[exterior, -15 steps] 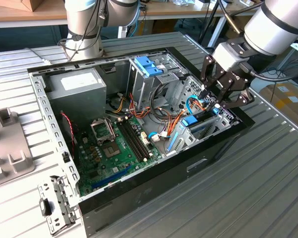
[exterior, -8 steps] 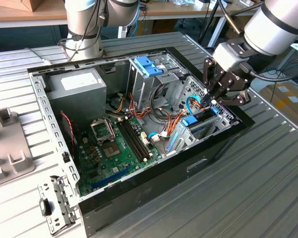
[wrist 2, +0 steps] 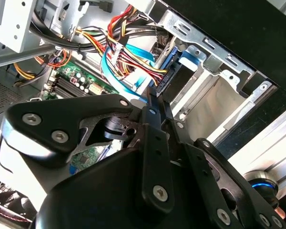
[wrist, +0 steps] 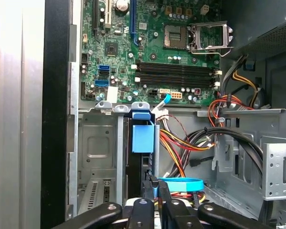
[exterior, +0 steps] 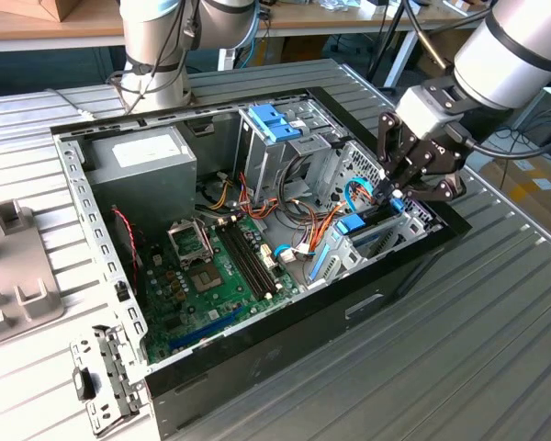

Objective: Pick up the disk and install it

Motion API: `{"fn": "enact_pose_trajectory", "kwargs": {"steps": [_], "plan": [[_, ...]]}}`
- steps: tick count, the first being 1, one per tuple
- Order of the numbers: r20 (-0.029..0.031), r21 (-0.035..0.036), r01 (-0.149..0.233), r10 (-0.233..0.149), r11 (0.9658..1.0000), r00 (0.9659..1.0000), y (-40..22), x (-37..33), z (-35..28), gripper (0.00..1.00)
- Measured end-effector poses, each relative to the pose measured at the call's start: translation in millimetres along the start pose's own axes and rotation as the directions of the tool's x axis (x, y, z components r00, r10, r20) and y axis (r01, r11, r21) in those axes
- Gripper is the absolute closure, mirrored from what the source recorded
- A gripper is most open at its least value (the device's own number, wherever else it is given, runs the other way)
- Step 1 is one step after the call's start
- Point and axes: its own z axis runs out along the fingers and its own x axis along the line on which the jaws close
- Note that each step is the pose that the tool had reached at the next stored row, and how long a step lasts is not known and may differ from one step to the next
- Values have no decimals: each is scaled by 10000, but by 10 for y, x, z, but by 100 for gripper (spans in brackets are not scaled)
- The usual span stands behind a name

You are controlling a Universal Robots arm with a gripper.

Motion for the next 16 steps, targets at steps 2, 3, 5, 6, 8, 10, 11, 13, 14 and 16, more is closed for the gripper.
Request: {"fn": "enact_pose_trajectory", "kwargs": {"steps": [2,3,5,6,8,10,11,13,14,16], "plan": [[1,0,0,0,10000,10000,0,5,8,84],[0,0,0,0,10000,10000,0,8,12,84],[1,0,0,0,10000,10000,0,12,19,84],[2,0,0,0,10000,10000,0,14,24,84],[1,0,0,0,10000,10000,0,19,36,84],[0,0,0,0,10000,10000,0,24,63,84],[1,0,0,0,10000,10000,-1,27,73,84],[2,0,-8,8,10000,10000,-1,29,87,84],[1,2,-15,15,10000,10000,-1,30,93,84],[1,3,-19,19,10000,10000,-2,31,103,84]]}}
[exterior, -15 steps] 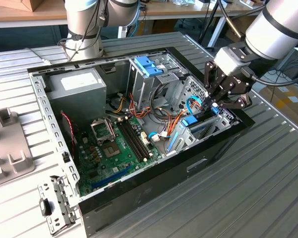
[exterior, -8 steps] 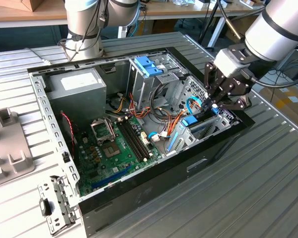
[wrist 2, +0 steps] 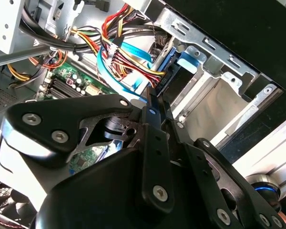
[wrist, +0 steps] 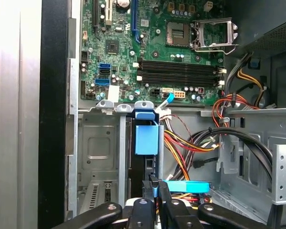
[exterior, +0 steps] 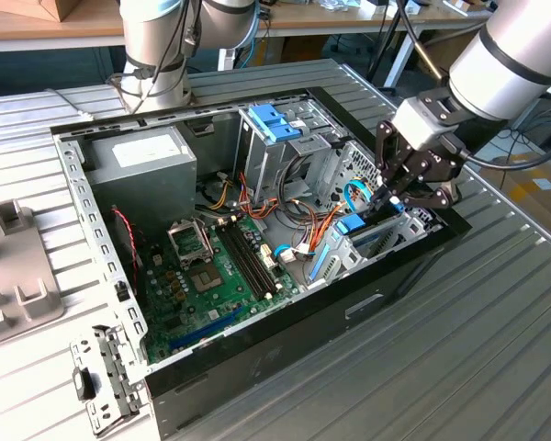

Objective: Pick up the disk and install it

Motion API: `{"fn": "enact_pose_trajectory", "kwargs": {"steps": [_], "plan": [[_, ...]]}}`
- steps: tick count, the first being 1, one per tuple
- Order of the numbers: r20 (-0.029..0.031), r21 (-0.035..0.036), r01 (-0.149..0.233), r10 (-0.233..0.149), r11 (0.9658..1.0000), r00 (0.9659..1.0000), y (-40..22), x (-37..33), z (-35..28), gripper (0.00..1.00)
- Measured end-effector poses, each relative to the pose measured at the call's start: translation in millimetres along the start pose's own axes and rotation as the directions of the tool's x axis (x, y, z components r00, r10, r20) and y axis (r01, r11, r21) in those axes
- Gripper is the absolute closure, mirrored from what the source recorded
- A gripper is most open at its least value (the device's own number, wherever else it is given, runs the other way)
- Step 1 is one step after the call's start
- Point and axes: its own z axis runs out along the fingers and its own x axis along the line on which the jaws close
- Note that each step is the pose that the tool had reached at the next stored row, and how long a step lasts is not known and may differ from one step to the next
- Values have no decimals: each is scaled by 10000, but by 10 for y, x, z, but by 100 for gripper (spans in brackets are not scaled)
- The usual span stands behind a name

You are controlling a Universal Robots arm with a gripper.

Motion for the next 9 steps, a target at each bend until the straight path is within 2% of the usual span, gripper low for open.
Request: {"fn": "enact_pose_trajectory", "kwargs": {"steps": [9], "plan": [[0,0,0,0,10000,10000,-13,6,35,84]]}}
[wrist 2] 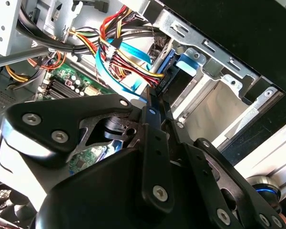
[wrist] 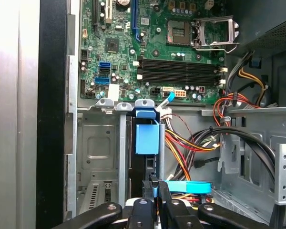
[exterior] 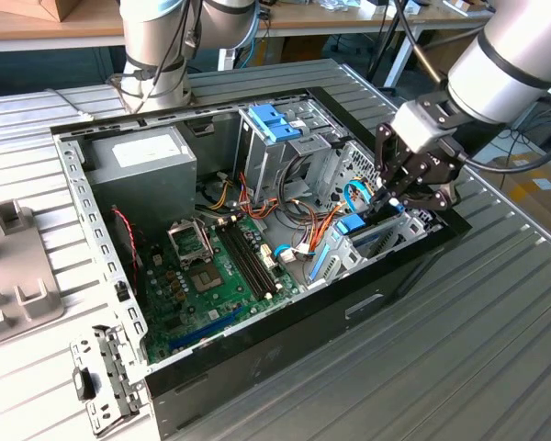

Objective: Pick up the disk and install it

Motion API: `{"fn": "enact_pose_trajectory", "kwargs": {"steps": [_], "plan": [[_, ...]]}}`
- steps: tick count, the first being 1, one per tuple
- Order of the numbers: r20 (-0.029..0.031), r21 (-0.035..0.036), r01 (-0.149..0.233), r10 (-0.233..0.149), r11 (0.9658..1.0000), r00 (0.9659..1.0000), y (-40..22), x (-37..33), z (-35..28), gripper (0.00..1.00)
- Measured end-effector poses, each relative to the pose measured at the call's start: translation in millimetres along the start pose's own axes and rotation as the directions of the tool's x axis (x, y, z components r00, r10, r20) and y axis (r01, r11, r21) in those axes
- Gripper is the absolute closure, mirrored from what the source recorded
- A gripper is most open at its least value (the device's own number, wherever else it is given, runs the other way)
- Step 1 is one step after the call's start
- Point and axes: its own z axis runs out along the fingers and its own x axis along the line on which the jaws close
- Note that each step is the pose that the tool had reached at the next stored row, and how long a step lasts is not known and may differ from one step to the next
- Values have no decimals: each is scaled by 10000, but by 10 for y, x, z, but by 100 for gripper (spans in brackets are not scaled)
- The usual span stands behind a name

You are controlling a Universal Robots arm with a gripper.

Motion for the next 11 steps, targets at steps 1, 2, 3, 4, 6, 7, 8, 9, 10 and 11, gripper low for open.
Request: {"fn": "enact_pose_trajectory", "kwargs": {"steps": [1,2,3,4,6,7,8,9,10,11], "plan": [[1,0,0,0,10000,10000,0,1,6,84],[0,0,0,0,10000,10000,0,2,13,84],[-1,0,0,0,10000,10000,0,3,18,84],[-3,0,0,0,10000,10000,0,4,21,84],[-3,0,0,0,10000,10000,0,5,22,84],[-1,0,0,0,10000,10000,0,5,24,84],[0,0,0,0,10000,10000,0,5,25,84],[0,0,0,0,10000,10000,0,5,25,84],[-1,0,0,0,10000,10000,0,5,24,84],[0,0,0,0,10000,10000,0,5,25,84]]}}
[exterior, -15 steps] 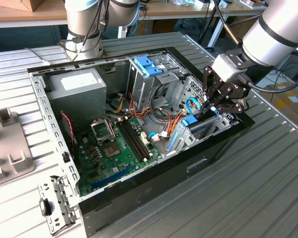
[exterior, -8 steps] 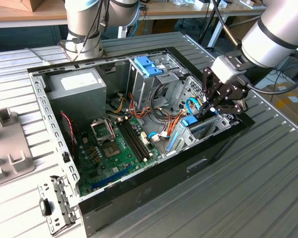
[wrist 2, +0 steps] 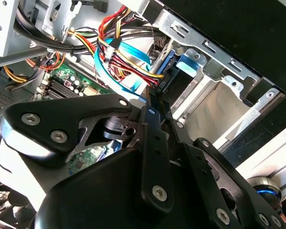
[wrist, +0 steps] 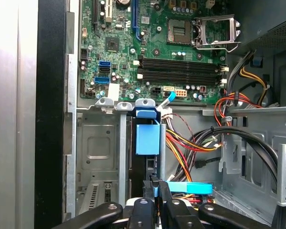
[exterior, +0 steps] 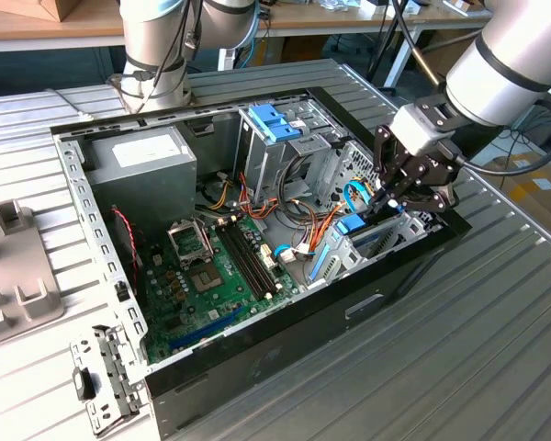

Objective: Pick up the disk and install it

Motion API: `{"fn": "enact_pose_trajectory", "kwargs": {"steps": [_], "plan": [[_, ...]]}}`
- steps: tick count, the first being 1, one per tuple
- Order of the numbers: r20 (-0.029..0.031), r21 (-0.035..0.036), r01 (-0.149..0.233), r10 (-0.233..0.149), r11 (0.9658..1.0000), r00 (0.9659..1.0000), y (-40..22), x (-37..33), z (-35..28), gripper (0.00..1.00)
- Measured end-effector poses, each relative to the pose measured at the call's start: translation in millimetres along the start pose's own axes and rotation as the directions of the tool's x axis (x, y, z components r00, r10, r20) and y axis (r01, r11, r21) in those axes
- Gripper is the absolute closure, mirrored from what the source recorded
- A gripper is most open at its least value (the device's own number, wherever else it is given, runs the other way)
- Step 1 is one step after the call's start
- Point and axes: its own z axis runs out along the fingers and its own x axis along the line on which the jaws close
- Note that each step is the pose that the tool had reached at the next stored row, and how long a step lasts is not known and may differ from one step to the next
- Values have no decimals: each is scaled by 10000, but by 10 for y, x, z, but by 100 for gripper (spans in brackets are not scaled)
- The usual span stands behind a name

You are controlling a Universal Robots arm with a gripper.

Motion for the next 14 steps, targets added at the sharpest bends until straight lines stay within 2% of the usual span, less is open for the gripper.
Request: {"fn": "enact_pose_trajectory", "kwargs": {"steps": [1,2,4,5,9,12,14], "plan": [[2,0,0,0,10000,10000,0,0,1,82],[3,0,0,0,10000,10000,0,0,2,76],[2,0,0,0,10000,10000,0,0,2,76],[2,0,0,0,10000,10000,0,0,2,70],[-2,0,0,0,10000,10000,0,0,-5,70],[4,1,0,0,10000,10000,0,-7,-43,70],[4,0,0,0,10000,10000,1,-17,-109,70]]}}
